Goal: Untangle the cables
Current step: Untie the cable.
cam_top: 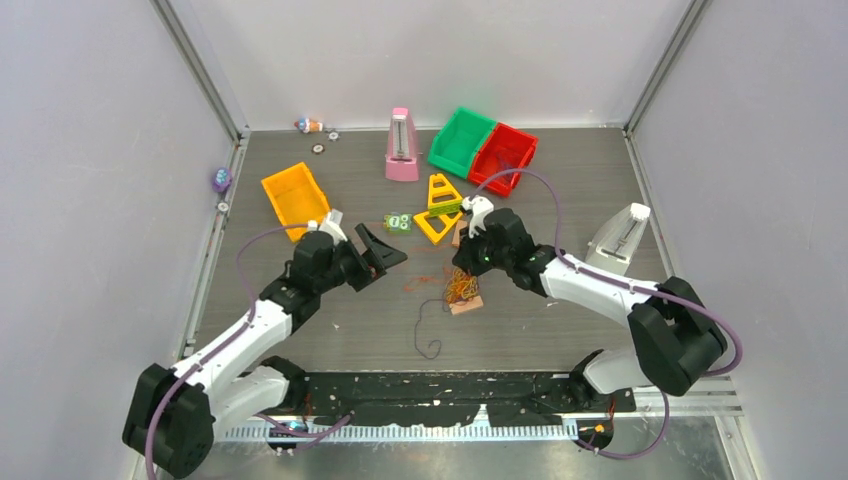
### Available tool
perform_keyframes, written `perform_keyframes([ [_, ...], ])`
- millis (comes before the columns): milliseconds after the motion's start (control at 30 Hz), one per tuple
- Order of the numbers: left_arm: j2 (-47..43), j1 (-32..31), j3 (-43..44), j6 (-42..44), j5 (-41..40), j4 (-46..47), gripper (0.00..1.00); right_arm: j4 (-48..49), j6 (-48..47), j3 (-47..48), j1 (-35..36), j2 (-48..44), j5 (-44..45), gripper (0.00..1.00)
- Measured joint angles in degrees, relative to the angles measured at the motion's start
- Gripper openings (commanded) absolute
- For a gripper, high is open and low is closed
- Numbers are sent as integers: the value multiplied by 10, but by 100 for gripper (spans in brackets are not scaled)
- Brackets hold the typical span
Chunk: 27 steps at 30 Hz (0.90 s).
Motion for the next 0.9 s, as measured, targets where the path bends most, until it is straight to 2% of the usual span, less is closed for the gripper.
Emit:
perform_keyframes([
  [167, 49, -37, 12, -61, -3, 66, 85, 26, -1, -20, 0, -18, 0, 5],
  [433, 160, -120, 50, -170, -27, 119, 90, 47, -7, -26, 4, -24, 0, 5],
  [533, 174, -143, 63, -207, -48, 138, 91, 52, -11, -28, 8, -24, 2, 5],
  [667, 174, -155, 69, -236, -85, 153, 85, 54, -13, -30, 12, -24, 3, 5],
  [800, 186, -155, 81, -254, -116, 160, 70, 56, -15, -31, 17, -24, 5, 5],
  [900, 212, -155, 103, -258, -129, 167, 68, 56, -17, -31, 21, -24, 6, 5],
])
